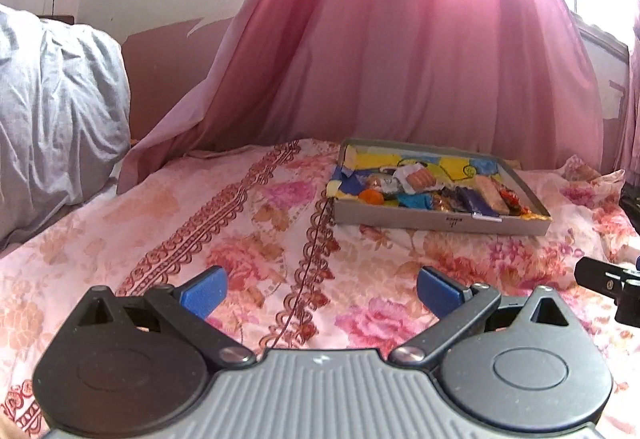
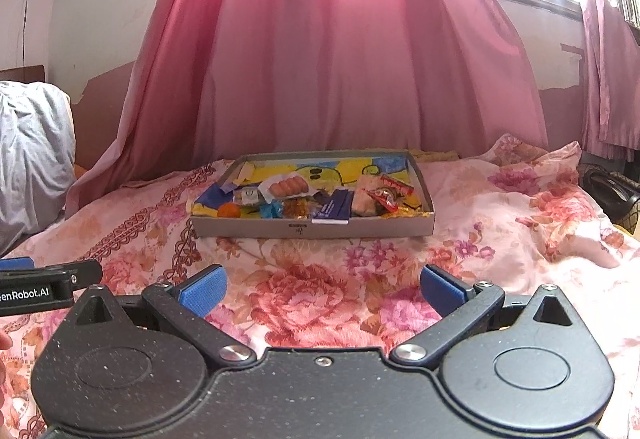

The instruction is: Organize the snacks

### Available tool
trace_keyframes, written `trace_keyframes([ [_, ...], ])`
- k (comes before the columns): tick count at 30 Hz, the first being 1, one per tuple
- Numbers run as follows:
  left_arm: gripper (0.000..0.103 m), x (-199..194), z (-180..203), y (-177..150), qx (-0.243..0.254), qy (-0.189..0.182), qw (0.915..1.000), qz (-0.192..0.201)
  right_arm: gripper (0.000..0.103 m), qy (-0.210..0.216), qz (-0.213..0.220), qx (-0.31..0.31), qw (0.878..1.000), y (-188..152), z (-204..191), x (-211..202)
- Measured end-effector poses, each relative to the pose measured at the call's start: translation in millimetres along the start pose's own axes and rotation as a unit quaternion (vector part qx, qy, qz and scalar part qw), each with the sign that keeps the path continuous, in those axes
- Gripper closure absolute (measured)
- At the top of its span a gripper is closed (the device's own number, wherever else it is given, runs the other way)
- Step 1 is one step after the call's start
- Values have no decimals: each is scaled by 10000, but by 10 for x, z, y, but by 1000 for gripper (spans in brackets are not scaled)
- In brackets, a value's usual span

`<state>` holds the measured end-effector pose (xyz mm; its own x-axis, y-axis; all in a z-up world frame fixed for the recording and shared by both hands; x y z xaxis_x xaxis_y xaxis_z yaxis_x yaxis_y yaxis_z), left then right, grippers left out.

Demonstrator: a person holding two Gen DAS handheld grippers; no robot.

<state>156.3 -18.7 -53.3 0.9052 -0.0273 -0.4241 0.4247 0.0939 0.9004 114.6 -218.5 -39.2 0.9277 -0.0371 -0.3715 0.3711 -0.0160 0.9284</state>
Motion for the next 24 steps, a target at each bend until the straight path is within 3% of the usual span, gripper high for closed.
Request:
trace_keyframes([
  [24, 0, -21, -22, -66, 16, 43, 10000, -54, 1, -169, -280, 53, 9995, -109, 28, 41],
])
Point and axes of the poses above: each gripper's, at about its wrist camera, not at the fingertips, and x roughly the way its jaws point, z to its right, y to its top, the point moved 9 cm from there along x, roughly the way its jaws point
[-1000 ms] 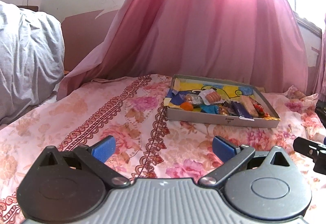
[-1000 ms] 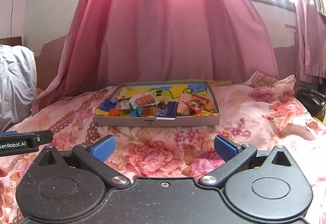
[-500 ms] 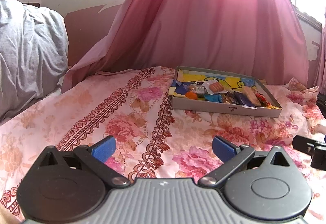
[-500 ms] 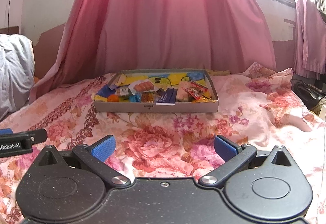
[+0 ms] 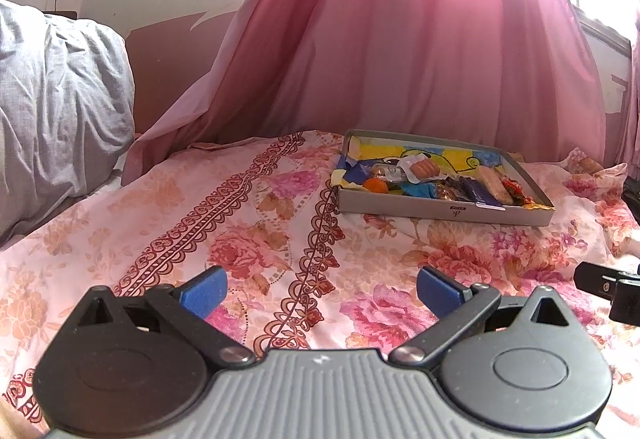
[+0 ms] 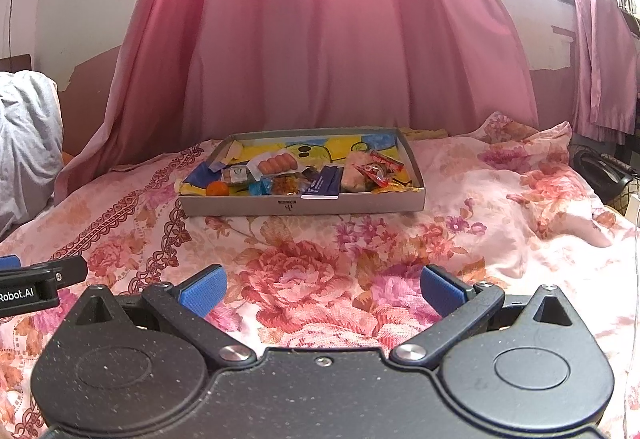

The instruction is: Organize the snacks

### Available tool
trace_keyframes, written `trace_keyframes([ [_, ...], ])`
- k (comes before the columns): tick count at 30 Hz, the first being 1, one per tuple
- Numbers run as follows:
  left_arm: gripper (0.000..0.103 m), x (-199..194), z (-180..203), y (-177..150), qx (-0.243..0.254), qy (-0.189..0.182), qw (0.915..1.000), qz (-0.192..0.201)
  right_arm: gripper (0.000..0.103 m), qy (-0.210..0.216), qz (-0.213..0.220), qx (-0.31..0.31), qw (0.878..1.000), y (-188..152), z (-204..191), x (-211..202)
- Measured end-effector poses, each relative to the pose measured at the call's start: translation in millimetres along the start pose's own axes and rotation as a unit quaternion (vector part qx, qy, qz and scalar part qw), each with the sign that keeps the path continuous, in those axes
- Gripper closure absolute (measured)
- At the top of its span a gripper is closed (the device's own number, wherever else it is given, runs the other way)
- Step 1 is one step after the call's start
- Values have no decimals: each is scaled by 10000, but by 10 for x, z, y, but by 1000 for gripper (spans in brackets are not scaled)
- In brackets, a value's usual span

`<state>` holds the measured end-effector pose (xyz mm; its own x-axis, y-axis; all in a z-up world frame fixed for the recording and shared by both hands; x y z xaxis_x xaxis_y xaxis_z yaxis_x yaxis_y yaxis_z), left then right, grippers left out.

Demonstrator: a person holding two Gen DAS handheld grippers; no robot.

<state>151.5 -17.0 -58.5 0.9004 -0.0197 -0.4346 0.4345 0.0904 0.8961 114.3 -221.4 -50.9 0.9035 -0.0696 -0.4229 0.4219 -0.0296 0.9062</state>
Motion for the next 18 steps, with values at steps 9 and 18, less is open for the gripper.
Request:
trace_keyframes([
  [9, 0, -2, 7, -9, 30, 17, 10000, -14, 1, -9, -27, 30, 10000, -11, 1, 11],
  [18, 0, 14, 0, -16, 32, 48, 10000, -41, 1, -6, -36, 50, 10000, -24, 5, 16],
])
Point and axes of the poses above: each gripper's, at about its wrist camera, not at the fingertips, and x roughly the way its jaws point, z to its right, y to its top, the point moved 9 cm from there along x, roughly the way its jaws point
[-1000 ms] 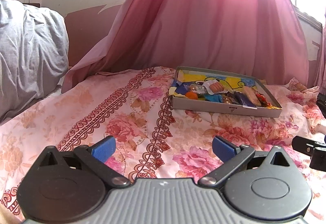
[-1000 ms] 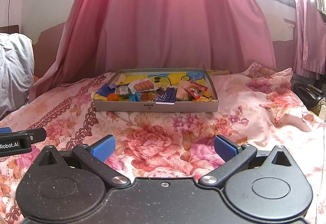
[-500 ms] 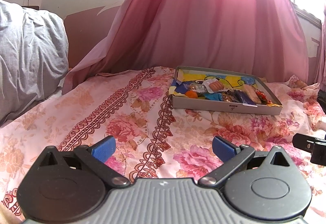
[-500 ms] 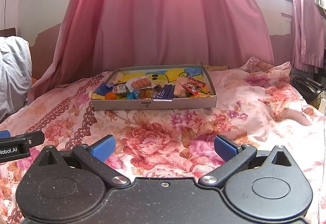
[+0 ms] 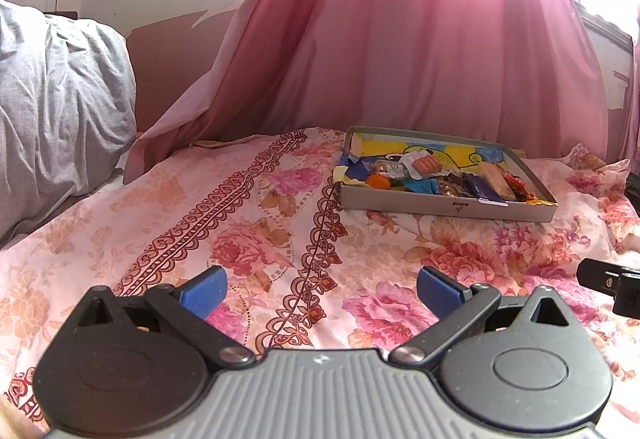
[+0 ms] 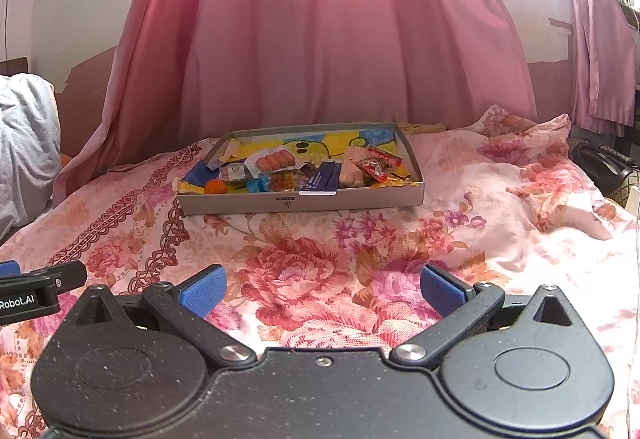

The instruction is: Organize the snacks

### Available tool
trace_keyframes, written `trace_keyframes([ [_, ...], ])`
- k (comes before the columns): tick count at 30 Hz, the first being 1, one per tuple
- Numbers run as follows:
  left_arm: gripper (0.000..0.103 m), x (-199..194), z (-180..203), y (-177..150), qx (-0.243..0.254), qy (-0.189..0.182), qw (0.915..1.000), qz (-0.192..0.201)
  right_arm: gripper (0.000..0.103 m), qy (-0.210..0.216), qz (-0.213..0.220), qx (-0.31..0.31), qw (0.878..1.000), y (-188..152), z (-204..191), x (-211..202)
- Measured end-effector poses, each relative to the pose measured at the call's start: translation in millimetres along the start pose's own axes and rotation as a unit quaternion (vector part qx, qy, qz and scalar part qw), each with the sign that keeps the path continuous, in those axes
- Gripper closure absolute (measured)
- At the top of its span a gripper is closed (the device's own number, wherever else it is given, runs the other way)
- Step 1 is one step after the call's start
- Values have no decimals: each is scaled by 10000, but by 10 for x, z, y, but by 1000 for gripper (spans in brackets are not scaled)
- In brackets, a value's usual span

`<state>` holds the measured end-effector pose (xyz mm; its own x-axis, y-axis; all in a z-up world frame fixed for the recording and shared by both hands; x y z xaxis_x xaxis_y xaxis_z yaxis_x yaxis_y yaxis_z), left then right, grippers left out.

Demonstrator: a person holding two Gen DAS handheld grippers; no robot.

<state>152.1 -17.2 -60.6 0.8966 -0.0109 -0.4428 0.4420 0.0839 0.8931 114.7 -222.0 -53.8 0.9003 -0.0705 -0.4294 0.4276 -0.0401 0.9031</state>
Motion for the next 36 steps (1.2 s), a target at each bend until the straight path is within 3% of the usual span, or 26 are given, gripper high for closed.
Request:
trace_keyframes([
  [36, 0, -3, -17, -10, 20, 17, 10000, -33, 1, -27, -38, 17, 10000, -23, -4, 9],
])
Point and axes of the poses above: each gripper's, at about its wrist camera, not at the fingertips, and x roughly the way its jaws point, z to its right, y to its top, the point moved 9 cm from there along x, roughly the way its jaws point
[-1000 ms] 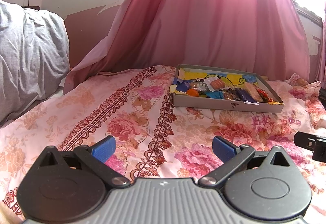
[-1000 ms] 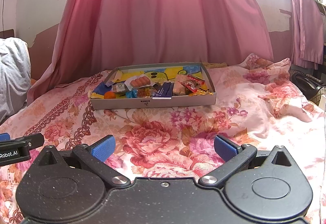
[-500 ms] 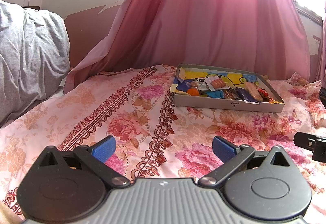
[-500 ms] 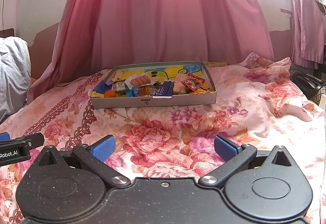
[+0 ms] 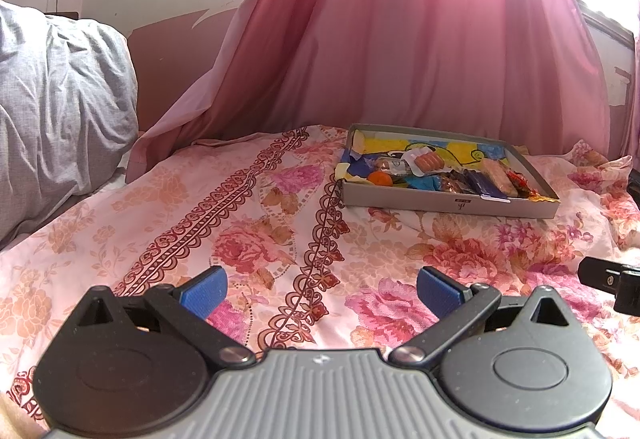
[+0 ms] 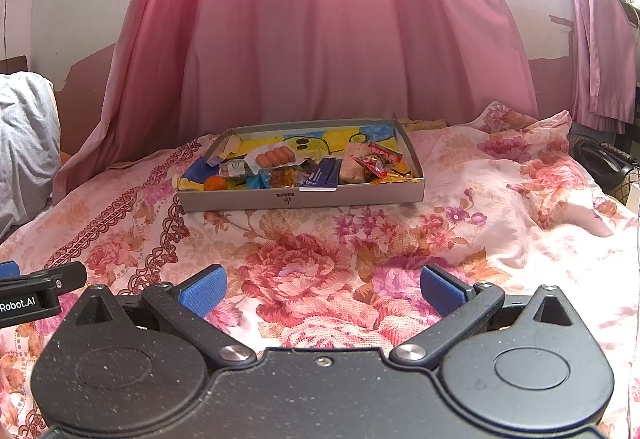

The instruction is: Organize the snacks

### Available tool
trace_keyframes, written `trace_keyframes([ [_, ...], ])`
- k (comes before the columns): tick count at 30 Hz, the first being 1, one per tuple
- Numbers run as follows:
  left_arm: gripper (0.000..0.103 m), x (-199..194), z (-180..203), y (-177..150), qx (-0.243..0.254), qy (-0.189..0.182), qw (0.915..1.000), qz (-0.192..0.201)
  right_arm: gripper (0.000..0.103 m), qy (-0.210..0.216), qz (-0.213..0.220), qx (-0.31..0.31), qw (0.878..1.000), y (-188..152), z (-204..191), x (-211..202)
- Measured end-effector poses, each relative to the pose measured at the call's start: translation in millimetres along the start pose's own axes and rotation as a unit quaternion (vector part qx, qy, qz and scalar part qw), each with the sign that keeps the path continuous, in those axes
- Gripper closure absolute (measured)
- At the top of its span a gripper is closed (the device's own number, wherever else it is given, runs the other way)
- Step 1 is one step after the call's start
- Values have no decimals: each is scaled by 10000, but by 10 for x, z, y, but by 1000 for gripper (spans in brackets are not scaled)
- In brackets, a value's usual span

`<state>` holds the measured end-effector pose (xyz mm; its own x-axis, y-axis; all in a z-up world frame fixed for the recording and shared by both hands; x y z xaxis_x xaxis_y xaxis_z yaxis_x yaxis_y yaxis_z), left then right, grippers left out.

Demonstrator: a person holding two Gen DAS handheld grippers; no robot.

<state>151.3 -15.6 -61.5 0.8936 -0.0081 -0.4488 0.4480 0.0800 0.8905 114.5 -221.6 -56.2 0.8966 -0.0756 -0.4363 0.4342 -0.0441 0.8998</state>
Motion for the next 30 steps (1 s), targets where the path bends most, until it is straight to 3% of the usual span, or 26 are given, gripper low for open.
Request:
trace_keyframes([
  [26, 0, 3, -1, 18, 42, 87, 10000, -1, 1, -3, -17, 8, 10000, -3, -1, 6],
  [30, 0, -12, -15, 29, 192, 425, 9989, 12, 1, 0, -31, -11, 10000, -27, -20, 3],
])
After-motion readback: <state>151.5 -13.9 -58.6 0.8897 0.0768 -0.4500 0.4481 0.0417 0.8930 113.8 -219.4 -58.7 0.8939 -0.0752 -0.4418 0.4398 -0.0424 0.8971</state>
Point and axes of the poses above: each gripper's, at about its wrist camera, not at the fingertips, and x roughly the way its jaws point, z to its right, y to its top, the point moved 9 cm from there along x, roughly the way its jaws point
